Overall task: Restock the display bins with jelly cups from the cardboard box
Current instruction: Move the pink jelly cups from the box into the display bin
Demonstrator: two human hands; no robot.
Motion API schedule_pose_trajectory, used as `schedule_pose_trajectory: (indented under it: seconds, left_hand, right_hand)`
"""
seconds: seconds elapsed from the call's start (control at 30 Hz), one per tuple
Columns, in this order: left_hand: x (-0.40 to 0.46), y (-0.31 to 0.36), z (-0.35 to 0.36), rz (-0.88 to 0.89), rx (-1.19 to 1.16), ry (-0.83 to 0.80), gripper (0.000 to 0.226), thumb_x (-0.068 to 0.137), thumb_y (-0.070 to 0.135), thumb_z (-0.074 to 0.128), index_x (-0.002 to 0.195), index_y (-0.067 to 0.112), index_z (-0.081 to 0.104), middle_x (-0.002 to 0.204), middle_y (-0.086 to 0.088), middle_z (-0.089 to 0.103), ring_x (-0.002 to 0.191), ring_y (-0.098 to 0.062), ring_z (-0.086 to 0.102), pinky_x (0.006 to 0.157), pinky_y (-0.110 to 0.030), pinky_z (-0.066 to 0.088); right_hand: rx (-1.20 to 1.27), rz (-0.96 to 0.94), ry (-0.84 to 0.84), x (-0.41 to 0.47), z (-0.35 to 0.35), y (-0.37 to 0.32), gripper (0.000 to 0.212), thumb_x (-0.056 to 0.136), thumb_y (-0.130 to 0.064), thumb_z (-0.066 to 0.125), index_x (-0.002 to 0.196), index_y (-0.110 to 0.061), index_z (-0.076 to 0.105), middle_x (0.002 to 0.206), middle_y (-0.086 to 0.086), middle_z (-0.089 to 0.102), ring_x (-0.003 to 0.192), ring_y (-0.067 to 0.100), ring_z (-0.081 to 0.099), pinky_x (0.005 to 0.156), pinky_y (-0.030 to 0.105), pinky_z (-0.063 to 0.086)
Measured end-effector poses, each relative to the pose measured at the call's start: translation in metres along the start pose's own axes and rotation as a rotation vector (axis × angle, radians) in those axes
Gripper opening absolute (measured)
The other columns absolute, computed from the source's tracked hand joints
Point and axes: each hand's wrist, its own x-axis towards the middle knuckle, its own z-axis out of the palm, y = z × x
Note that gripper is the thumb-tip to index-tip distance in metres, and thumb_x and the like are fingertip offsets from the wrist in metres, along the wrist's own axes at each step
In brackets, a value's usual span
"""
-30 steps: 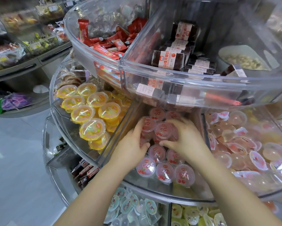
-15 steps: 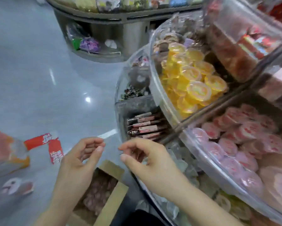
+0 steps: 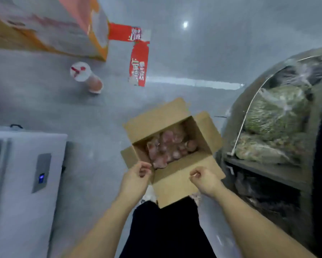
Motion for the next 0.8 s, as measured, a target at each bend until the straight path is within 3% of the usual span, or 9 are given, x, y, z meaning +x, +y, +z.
schedule_pose_trajectory:
  seconds: [0.07,0.17,0.2,0.27,0.33,0.47,0.53,0.63,0.8]
  left_hand:
    - [0.052,-0.028,0.032,-0.138,-0.071,0.0,0.012,0.088,0.008,0.055,0.095,0.017,0.057,0.092,-0.005,0.061,0.079,-0.016,0.052,0.062,-0.02,0.04]
    - [0.126,-0.062,0.076,-0.263,-0.15,0.003,0.022,0.085,0.015,0.063,0.105,0.009,0.057,0.103,-0.009,0.063,0.082,-0.015,0.056,0.064,-0.017,0.043]
    - [0.149,-0.072,0.088,-0.26,-0.148,0.01,0.024,0.084,0.015,0.064,0.107,0.008,0.057,0.11,-0.012,0.063,0.086,-0.017,0.059,0.069,-0.017,0.046]
    - [0.192,-0.09,0.111,-0.252,-0.063,0.07,0.043,0.084,0.016,0.064,0.122,0.002,0.049,0.124,-0.018,0.056,0.109,-0.03,0.056,0.091,-0.032,0.047]
    - [0.226,-0.103,0.125,-0.264,0.07,0.12,0.055,0.087,0.021,0.06,0.132,0.0,0.039,0.134,-0.021,0.045,0.124,-0.037,0.043,0.104,-0.04,0.036]
    - [0.263,-0.119,0.146,-0.321,0.224,0.201,0.061,0.093,0.025,0.047,0.143,0.0,0.023,0.148,-0.022,0.026,0.137,-0.037,0.023,0.113,-0.038,0.016]
    - [0.268,-0.121,0.151,-0.352,0.249,0.299,0.066,0.093,0.022,0.048,0.144,-0.003,0.014,0.151,-0.022,0.018,0.14,-0.033,0.016,0.113,-0.033,0.012]
    - [0.26,-0.115,0.148,-0.306,0.198,0.366,0.061,0.088,0.017,0.054,0.139,0.0,0.027,0.145,-0.022,0.03,0.135,-0.033,0.027,0.109,-0.033,0.02]
    - [0.192,-0.071,0.117,-0.137,-0.234,0.339,0.047,0.078,0.019,0.068,0.122,0.014,0.052,0.117,-0.017,0.058,0.108,-0.034,0.056,0.095,-0.043,0.046]
  right_hand:
    - [-0.053,-0.011,0.035,0.064,0.011,0.009,0.02,0.088,-0.017,0.056,0.102,-0.009,0.067,0.103,0.013,0.068,0.101,0.028,0.061,0.068,0.026,0.038]
    - [-0.186,-0.099,0.125,0.154,0.02,0.015,0.024,0.086,-0.018,0.058,0.108,-0.012,0.065,0.112,0.013,0.065,0.106,0.03,0.059,0.081,0.028,0.043]
    - [-0.262,-0.143,0.159,0.18,0.023,0.015,0.027,0.085,-0.02,0.059,0.111,-0.013,0.063,0.114,0.014,0.062,0.108,0.032,0.057,0.085,0.03,0.044]
    - [-0.42,-0.218,0.194,0.227,0.029,0.011,0.038,0.085,-0.02,0.06,0.121,-0.011,0.054,0.119,0.019,0.054,0.113,0.036,0.052,0.093,0.035,0.043]
    - [-0.559,-0.229,0.182,0.266,0.036,0.007,0.049,0.084,-0.019,0.06,0.129,-0.008,0.044,0.126,0.021,0.049,0.118,0.037,0.048,0.096,0.037,0.041]
    - [-0.667,-0.181,0.046,0.317,0.055,0.012,0.058,0.088,-0.023,0.056,0.139,-0.01,0.032,0.13,0.018,0.052,0.117,0.032,0.053,0.089,0.032,0.045]
    - [-0.655,-0.163,0.074,0.329,0.062,0.016,0.056,0.092,-0.02,0.05,0.142,-0.01,0.027,0.131,0.017,0.051,0.116,0.033,0.055,0.087,0.033,0.046]
    - [-0.583,-0.157,0.181,0.321,0.054,0.017,0.038,0.091,-0.022,0.05,0.128,-0.014,0.048,0.122,0.015,0.059,0.108,0.032,0.059,0.078,0.03,0.045]
    - [0.125,-0.103,0.296,0.227,0.033,0.008,0.031,0.083,-0.018,0.06,0.114,-0.014,0.06,0.104,0.014,0.067,0.091,0.027,0.062,0.078,0.031,0.048]
